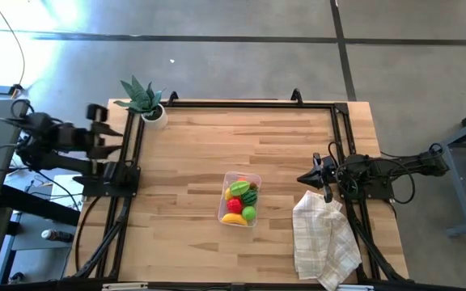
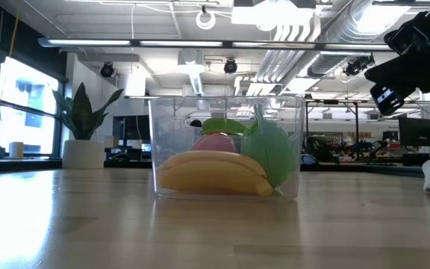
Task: Pick and placing Produce into tupperware
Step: Return to Home Position
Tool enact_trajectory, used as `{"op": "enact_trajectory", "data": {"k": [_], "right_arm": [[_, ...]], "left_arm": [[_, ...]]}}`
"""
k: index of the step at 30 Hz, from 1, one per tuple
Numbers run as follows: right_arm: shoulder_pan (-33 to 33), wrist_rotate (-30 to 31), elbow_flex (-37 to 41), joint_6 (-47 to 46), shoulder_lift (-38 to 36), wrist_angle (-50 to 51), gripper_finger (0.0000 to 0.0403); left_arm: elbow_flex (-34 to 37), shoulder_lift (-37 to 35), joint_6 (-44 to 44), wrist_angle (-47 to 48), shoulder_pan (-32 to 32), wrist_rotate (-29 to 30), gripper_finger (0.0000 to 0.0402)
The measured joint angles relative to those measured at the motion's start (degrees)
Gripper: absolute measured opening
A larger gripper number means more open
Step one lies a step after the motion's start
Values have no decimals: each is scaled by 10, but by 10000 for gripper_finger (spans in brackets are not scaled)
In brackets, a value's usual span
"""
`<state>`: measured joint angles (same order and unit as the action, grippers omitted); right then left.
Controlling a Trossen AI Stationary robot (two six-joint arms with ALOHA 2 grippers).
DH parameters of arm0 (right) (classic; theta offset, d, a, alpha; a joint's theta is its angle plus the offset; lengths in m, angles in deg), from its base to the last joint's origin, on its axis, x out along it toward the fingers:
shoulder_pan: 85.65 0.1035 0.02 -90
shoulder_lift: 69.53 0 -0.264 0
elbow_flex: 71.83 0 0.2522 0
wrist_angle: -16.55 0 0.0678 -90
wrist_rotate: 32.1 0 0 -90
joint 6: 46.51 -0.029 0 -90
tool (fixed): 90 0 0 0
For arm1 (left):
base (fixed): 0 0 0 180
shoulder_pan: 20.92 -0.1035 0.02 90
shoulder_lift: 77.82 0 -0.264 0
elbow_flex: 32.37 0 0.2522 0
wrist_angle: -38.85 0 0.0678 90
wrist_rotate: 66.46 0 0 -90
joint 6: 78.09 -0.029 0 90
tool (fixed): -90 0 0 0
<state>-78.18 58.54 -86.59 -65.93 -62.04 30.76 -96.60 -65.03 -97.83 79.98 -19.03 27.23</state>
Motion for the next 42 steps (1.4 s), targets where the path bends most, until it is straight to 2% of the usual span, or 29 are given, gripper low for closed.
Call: {"op": "enact_trajectory", "data": {"k": [7, 11, 15, 17, 21, 27, 33, 42], "right_arm": [[0, 0, 0, 0, 0, 0, 2], [0, 0, 0, 0, 0, 0, 2], [0, 0, 0, 0, 1, 0, 2], [0, 0, 0, 0, -1, 0, 2], [0, 0, 0, 0, 0, 0, 2], [0, 0, 0, 0, 0, 0, 2], [0, 0, 0, 0, 0, 0, 2], [0, 0, 0, 0, 0, 0, 2]], "left_arm": [[61, -124, -20, -36, 0, 8, 111], [69, -122, -21, -9, 0, 13, 111], [86, -122, -25, -28, 0, 16, 111], [114, -122, -26, -100, 0, 10, 111], [202, -117, -30, -268, 0, -51, 111], [334, -114, 27, -416, 0, -63, 111], [415, -114, 67, -445, 0, -63, 111], [468, -114, 76, -440, 0, -61, 110]]}}
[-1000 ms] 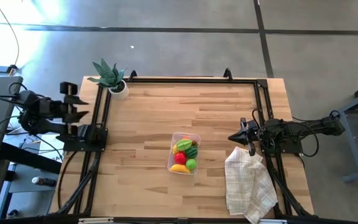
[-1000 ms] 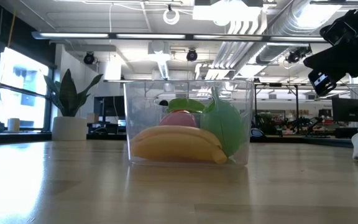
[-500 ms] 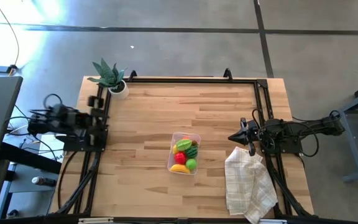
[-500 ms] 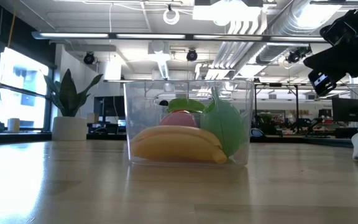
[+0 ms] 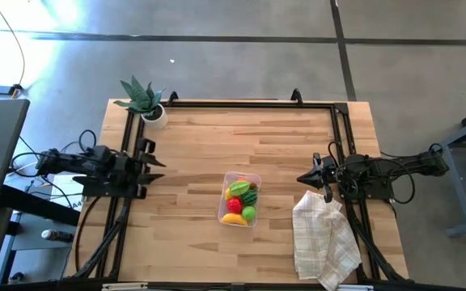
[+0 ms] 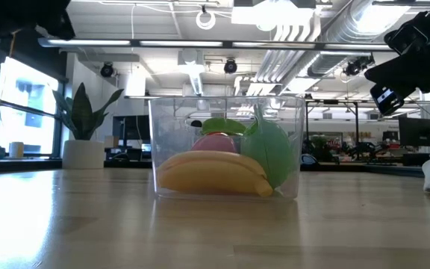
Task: Pick and placing Produce into tupperware
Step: Return to Home Position
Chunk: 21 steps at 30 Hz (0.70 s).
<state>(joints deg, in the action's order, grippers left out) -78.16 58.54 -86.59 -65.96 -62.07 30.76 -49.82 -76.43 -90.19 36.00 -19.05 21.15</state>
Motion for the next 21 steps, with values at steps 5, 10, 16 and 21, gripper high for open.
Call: {"op": "enact_trajectory", "data": {"k": [5, 10, 16, 21], "right_arm": [[0, 0, 0, 0, 0, 0, 2], [0, 0, 0, 0, 0, 0, 2], [0, 0, 0, 0, 0, 0, 2], [0, 0, 0, 0, 0, 0, 2]], "left_arm": [[21, 0, 4, -1, 0, 0, 110], [32, 0, 0, 11, 0, -2, 110], [32, 0, -32, 80, 0, -2, 110], [32, 0, -45, 140, 0, 0, 110]]}}
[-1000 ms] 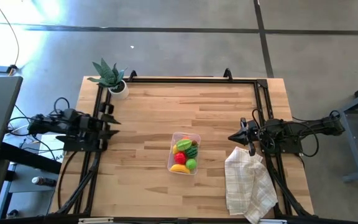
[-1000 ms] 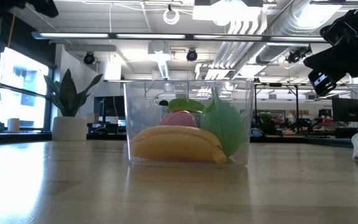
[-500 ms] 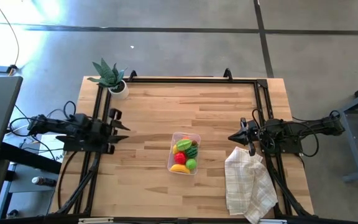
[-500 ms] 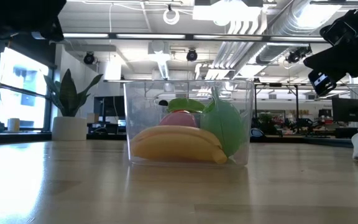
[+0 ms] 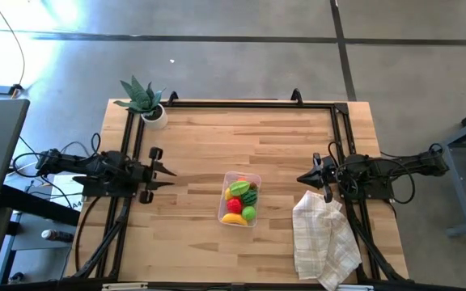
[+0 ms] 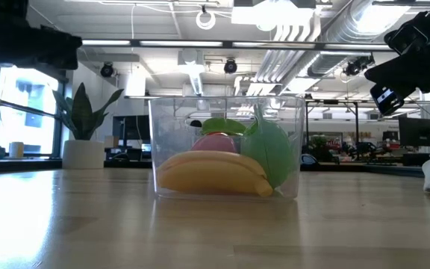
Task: Pick and placing Produce into tupperware
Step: Return to Home Position
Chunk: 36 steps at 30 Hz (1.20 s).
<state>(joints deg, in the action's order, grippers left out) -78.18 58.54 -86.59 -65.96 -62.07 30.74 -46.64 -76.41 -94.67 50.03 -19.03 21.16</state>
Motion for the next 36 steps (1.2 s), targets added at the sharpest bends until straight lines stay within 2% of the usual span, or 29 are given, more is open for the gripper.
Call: {"op": "enact_trajectory", "data": {"k": [36], "right_arm": [[0, 0, 0, 0, 0, 0, 2]], "left_arm": [[0, 0, 1, 17, 0, 0, 111]]}}
